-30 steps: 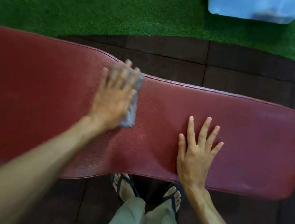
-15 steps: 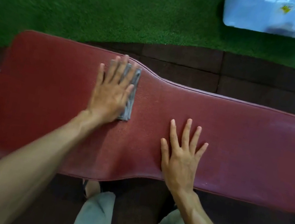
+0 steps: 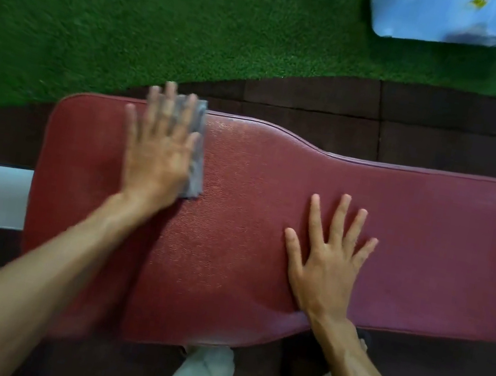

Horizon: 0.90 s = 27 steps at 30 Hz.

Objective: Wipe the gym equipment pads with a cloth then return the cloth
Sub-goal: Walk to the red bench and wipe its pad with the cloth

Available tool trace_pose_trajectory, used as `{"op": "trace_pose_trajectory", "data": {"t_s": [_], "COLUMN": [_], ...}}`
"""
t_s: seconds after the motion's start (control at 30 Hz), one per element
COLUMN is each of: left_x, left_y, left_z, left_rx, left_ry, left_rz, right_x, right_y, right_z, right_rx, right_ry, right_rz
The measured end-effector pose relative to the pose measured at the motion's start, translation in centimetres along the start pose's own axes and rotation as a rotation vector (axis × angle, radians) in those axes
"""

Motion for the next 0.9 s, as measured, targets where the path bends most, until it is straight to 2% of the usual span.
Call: {"op": "trace_pose_trajectory", "data": {"t_s": [0.1,0.2,0.3,0.37,0.43,0.5,0.57,0.63,0.73,0.8,0.83,0.9], "left_x": [4.0,-1.8,-5.4,-2.1,5.1,11.1,12.7,8.3,-2.8,-6.7,-6.8,-2.8], "left_y": [-2.1,-6.1,-4.7,-2.3,-0.2,0.4,-0.6,-3.7,-6.0,-4.1,-2.7,-0.4], "left_z": [-9.0,-17.9,-13.5,-6.8,-2.5,-3.6,-8.7,-15.4,-18.6,-13.0,-8.9,-2.4], "left_rx": [0.032,0.121,0.063,0.008,-0.018,-0.018,-0.004,0.065,0.126,0.059,0.043,-0.004], "left_ry": [0.057,-0.055,-0.242,-0.222,-0.069,0.030,0.058,0.012,-0.235,-0.341,-0.329,-0.172], "left_rz": [-0.067,-0.037,-0.047,0.022,0.072,0.051,-0.022,-0.022,-0.061,-0.105,-0.092,-0.009], "right_x": [5.7,7.9,7.5,7.6,7.7,7.7,7.7,7.8,7.5,5.9,4.5,1.1], "right_y": [-0.6,-0.9,-0.9,-0.8,-0.8,-0.7,-0.7,-0.7,-0.8,-0.4,-0.3,0.0], "right_z": [1.0,1.8,1.5,1.4,1.4,1.3,1.3,1.2,0.7,0.5,0.4,0.2], "right_rx": [0.007,0.013,-0.012,-0.025,-0.031,-0.036,-0.027,-0.017,0.000,0.000,-0.001,-0.007], "right_ry": [0.063,0.038,0.044,0.050,0.047,0.044,0.052,0.055,0.094,0.083,0.047,-0.021], "right_rz": [-0.032,-0.025,-0.027,-0.031,-0.021,-0.015,-0.003,0.009,0.012,0.020,0.033,0.055]}}
Point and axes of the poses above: each hand's wrist, its own z-axis towards the middle knuckle, its own y-axis out of the back of the hand, x = y × z, the point moved 10 cm from there along z, towards the middle knuckle, and after that the axes turned 13 degrees about x, right-handed, at the moved point
